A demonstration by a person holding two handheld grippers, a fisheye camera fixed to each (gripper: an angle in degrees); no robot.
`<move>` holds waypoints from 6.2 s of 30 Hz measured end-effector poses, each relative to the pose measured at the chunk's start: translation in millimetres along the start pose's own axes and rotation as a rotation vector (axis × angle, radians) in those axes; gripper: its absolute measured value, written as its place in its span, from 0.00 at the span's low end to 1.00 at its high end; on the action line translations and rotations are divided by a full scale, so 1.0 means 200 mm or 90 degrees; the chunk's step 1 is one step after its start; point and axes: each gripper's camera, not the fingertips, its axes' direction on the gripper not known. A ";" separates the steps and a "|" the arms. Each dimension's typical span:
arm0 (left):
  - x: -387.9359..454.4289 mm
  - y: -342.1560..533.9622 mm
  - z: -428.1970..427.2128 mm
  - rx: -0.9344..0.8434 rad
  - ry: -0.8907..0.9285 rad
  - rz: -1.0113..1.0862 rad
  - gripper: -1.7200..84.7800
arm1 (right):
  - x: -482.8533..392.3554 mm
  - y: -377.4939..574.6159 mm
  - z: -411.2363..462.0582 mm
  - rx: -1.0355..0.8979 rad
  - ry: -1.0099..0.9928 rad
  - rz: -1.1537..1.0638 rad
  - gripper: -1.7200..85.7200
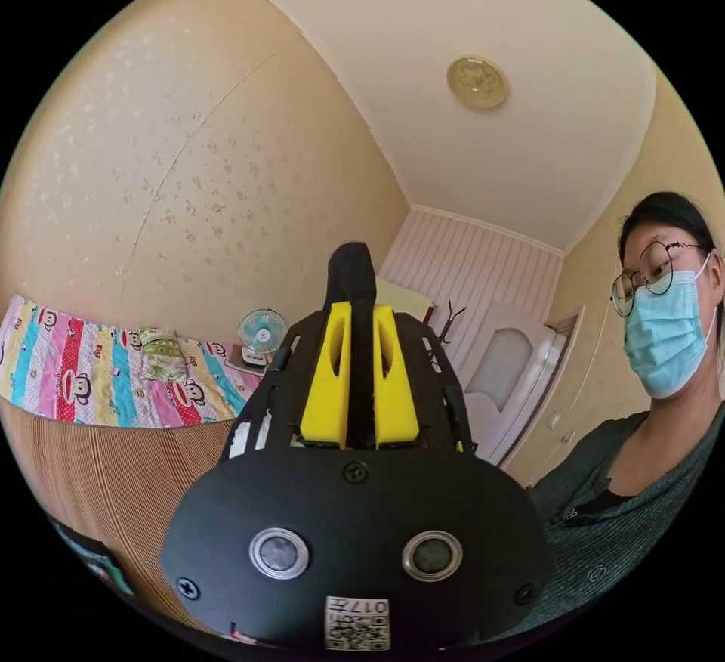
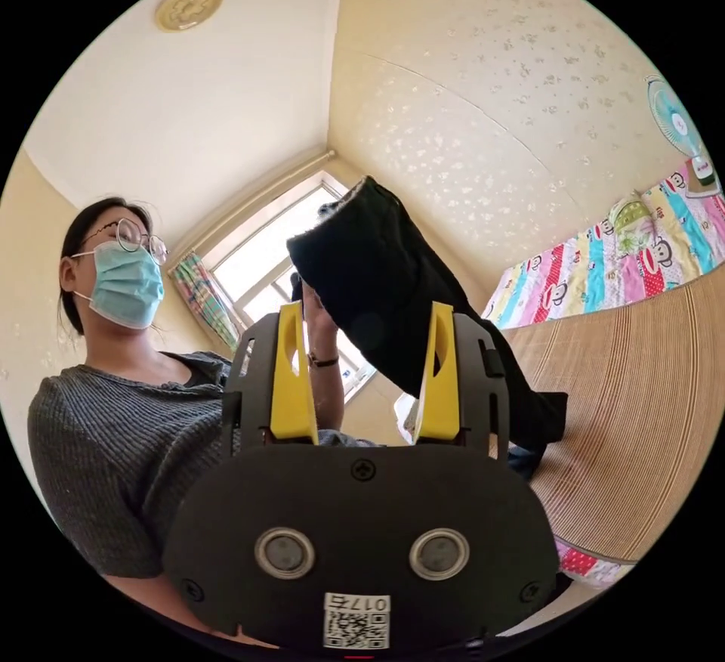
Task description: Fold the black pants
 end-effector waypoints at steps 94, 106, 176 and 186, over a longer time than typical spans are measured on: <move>-2.91 -0.77 -0.44 -0.732 -0.346 -0.510 0.04 | 1.34 -0.90 0.38 -0.699 0.456 0.356 0.04; -2.82 -0.99 0.70 -0.883 -0.078 -0.386 0.19 | 1.05 -0.99 0.74 -0.748 0.239 0.189 0.04; -3.27 -0.71 -0.74 -0.727 -0.350 -0.699 0.07 | 1.78 -1.43 1.35 -0.508 0.406 0.306 0.12; -3.24 -0.74 -0.79 -0.717 -0.317 -0.651 0.06 | 2.13 -1.84 2.24 -0.554 0.548 0.192 0.16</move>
